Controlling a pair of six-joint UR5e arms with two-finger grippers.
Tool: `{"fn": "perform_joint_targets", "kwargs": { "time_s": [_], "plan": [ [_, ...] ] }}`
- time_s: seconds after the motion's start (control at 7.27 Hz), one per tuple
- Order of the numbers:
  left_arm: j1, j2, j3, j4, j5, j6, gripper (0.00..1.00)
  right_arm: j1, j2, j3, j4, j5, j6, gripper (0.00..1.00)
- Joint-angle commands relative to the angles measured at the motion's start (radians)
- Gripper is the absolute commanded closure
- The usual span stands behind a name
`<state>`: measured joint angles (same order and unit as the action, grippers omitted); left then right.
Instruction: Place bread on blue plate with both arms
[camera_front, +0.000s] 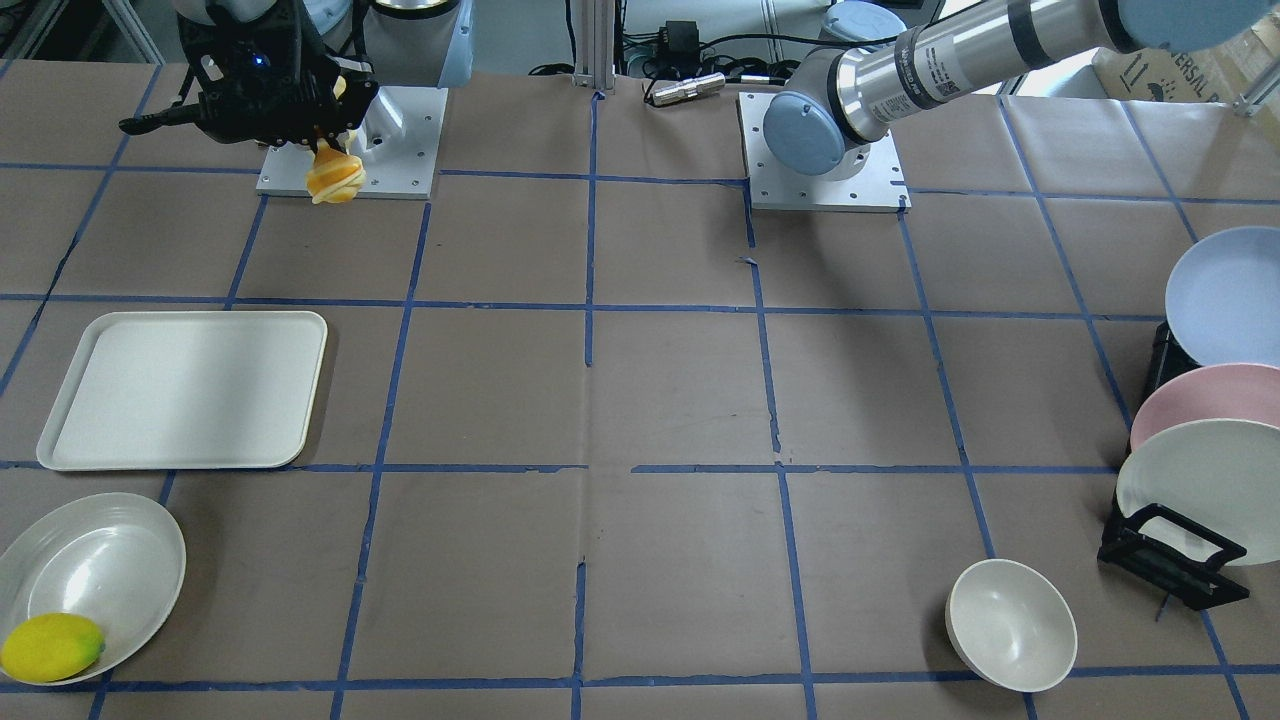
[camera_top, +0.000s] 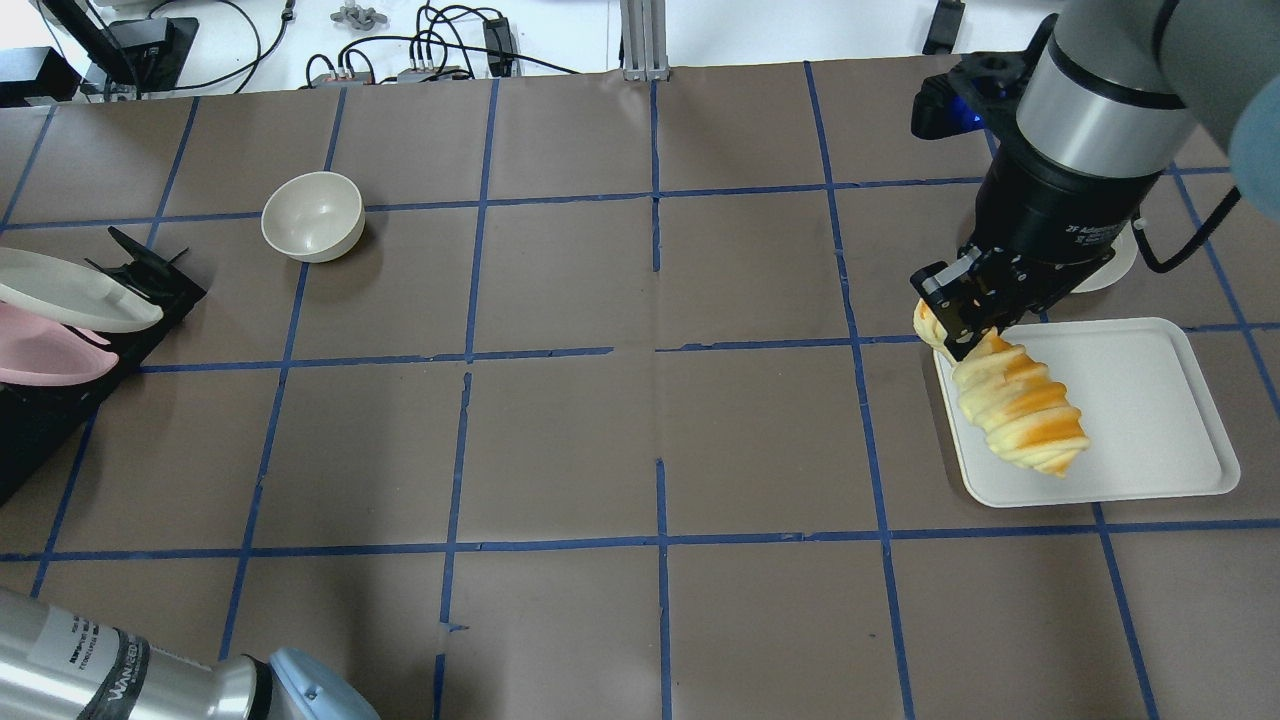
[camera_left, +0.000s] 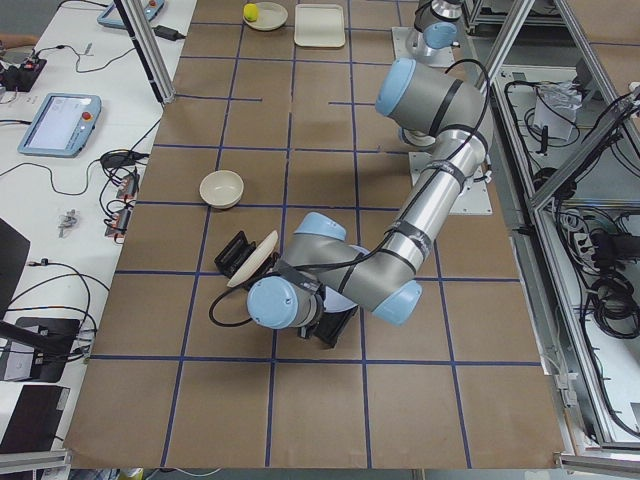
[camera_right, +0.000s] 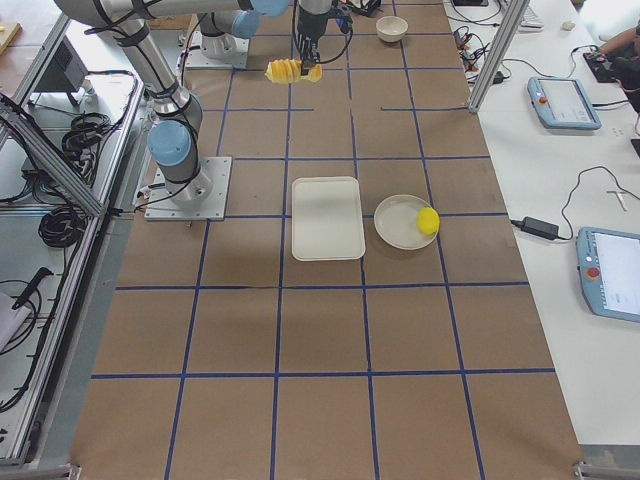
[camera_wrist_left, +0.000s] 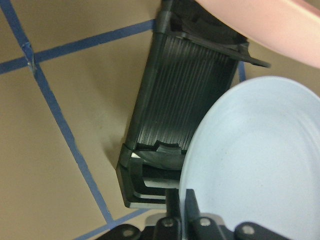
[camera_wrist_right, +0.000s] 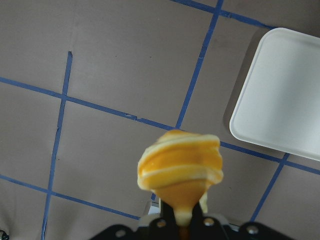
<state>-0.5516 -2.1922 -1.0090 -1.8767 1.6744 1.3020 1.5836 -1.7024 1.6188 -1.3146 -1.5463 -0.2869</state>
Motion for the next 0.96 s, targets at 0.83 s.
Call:
{"fn": "perform_joint_targets", "kwargs": {
  "time_s": [0.83],
  "plan": [
    [-0.653, 0.349, -0.457, 0.098, -0.278, -0.628, 0.97, -0.001, 0.000, 0.001, 0.000, 0.000, -0.008, 0.88]
  ]
}}
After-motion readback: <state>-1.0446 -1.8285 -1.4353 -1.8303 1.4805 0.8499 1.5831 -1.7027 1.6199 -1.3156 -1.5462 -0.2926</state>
